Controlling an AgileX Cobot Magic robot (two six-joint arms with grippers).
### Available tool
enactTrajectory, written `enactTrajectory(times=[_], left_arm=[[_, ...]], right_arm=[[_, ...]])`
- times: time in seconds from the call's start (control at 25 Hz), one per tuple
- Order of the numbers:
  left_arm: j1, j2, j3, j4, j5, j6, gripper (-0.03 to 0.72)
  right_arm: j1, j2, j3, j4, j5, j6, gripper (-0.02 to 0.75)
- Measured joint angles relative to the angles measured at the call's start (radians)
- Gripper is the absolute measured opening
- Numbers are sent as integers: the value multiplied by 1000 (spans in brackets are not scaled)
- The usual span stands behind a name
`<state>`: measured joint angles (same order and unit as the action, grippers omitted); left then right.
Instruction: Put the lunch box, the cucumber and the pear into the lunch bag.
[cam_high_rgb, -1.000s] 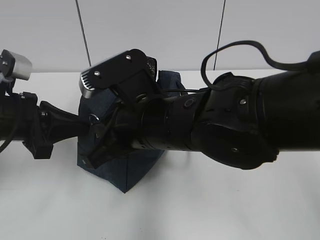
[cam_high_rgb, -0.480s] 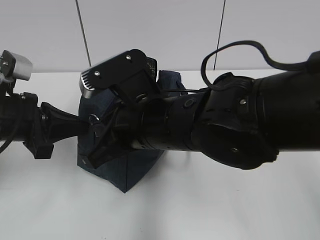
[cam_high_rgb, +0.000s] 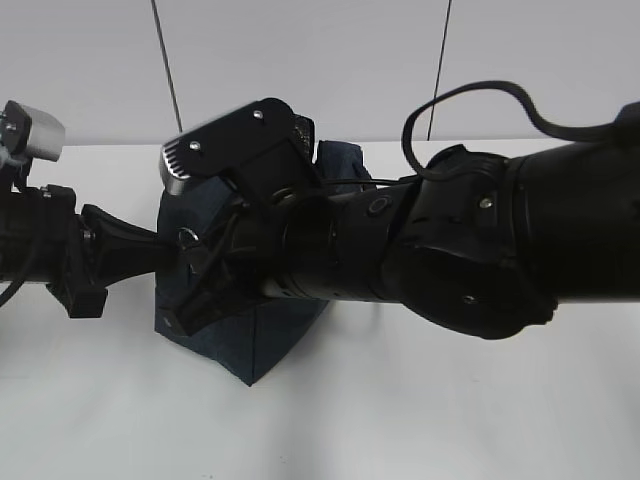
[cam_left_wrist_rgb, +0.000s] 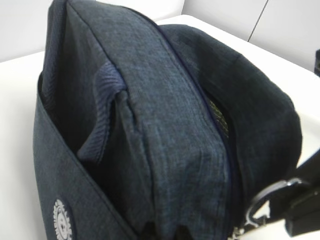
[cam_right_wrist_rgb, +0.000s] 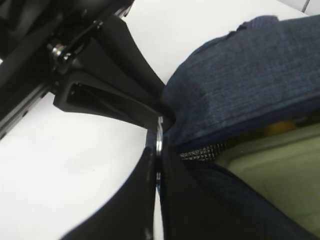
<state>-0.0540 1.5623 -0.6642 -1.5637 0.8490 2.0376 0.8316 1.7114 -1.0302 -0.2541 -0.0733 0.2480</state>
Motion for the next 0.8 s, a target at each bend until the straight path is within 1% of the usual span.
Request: enactTrajectory(times=[0.12,0.16,0.56,0.68,0.8], left_arm=[[0,0,0,0,2,0,13],[0,0,0,0,2,0,13],[0,0,0,9,0,0,13],[0,0,-3,10,-1,0,12],[0,0,-7,14,-2,0,12]], right_arm=[[0,0,0,13,0,0,0],[-17,0,0,17,-2,0,0],[-8,0,-10,20,-4,-2,0],[-11,0,-44,20,34,-8,0],[-33,0,-74,20,65,-13,0]])
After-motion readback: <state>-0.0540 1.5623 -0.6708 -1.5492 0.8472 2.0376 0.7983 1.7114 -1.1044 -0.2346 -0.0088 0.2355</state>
